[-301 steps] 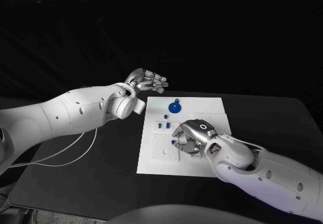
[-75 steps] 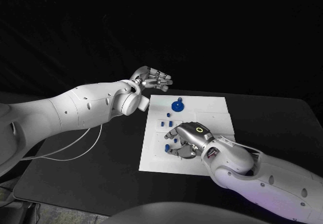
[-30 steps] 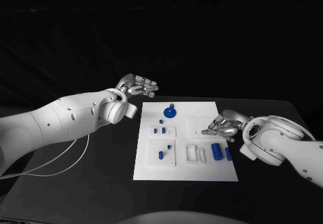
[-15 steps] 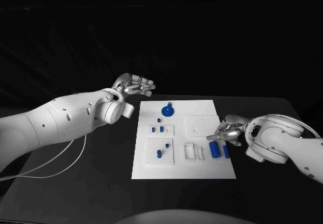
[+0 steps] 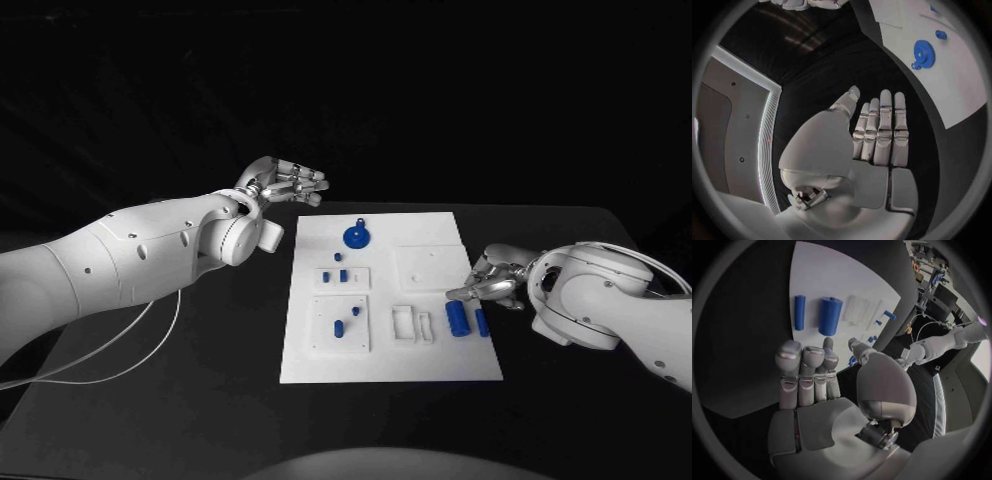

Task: Assemble the parts on the task board

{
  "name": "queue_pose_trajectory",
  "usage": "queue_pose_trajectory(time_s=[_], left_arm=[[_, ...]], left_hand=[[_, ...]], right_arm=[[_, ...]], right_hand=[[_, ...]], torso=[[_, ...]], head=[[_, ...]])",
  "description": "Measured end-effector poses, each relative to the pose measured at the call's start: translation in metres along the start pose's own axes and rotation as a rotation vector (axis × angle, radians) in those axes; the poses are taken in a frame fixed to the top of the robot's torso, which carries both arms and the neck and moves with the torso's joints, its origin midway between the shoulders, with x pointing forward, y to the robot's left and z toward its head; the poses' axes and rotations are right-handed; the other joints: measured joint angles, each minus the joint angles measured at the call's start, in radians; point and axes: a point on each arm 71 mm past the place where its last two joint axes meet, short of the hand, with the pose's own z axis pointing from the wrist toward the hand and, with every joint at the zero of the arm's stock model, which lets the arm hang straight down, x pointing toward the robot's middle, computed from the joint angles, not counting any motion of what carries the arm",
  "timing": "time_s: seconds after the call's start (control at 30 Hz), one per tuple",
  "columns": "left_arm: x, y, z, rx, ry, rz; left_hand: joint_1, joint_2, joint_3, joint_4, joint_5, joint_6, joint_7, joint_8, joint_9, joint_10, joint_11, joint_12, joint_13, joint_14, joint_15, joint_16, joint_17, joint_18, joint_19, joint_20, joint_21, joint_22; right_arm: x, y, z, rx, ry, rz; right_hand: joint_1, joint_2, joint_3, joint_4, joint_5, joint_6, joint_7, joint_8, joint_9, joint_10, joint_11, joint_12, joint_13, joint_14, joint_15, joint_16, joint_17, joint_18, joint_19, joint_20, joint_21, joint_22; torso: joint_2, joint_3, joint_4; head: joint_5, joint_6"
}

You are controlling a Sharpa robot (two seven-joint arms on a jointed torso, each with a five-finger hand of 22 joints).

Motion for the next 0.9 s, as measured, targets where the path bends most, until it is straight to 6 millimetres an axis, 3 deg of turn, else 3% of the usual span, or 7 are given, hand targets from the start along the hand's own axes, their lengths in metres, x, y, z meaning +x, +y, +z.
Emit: queue_pose_trajectory(time_s=[0.17,0.47,0.9], left_arm=[[0.0,0.0,0.0,-0.001,-0.001,0.0],[0.0,0.001,0.0,-0.001,-0.001,-0.001],[0.0,0.001,0.0,-0.002,-0.002,-0.001]], left_hand=[[0.0,0.0,-0.003,0.003,0.0,0.0,0.0,0.0,0.0,0.0,0.0,0.0,0.0,0.0,0.0,0.0,0.0,0.0,0.0,0.0,0.0,-0.006],[-0.004,0.004,-0.003,0.003,0.0,0.0,0.0,0.0,0.0,0.0,0.0,0.0,0.0,0.0,0.0,0.0,0.001,0.0,0.0,0.0,0.0,-0.009],[-0.008,0.0,-0.026,0.018,-0.008,0.0,0.0,0.0,0.0,0.0,0.0,0.0,0.0,0.0,0.0,0.0,0.002,0.0,0.007,0.0,0.0,-0.04]], right_arm=[[-0.001,-0.005,0.0,0.017,-0.004,-0.02],[0.003,-0.01,0.003,0.04,0.033,-0.069],[0.02,-0.007,0.007,0.041,0.092,-0.117]], right_hand=[[-0.01,-0.01,-0.01,0.01,0.0,0.0,0.0,0.0,0.002,0.0,0.0,-0.009,-0.001,0.0,0.0,0.0,0.002,0.0,0.0,0.0,0.002,0.001],[-0.014,-0.006,-0.057,0.038,0.0,-0.004,0.004,0.0,-0.009,0.0,0.0,-0.016,0.002,0.0,0.0,0.006,0.023,0.0,0.0,0.0,0.007,0.012],[-0.014,-0.006,-0.079,0.059,0.0,-0.004,0.004,0.0,-0.016,0.0,0.0,-0.016,0.012,0.0,0.0,0.006,0.041,0.0,0.0,0.0,0.007,0.024]], torso=[[0.0,-0.0005,0.0],[0.0,-0.001,0.0011],[0.001,-0.0007,0.0016]], head=[[-0.002,0.0],[-0.003,-0.004],[-0.002,-0.008]])
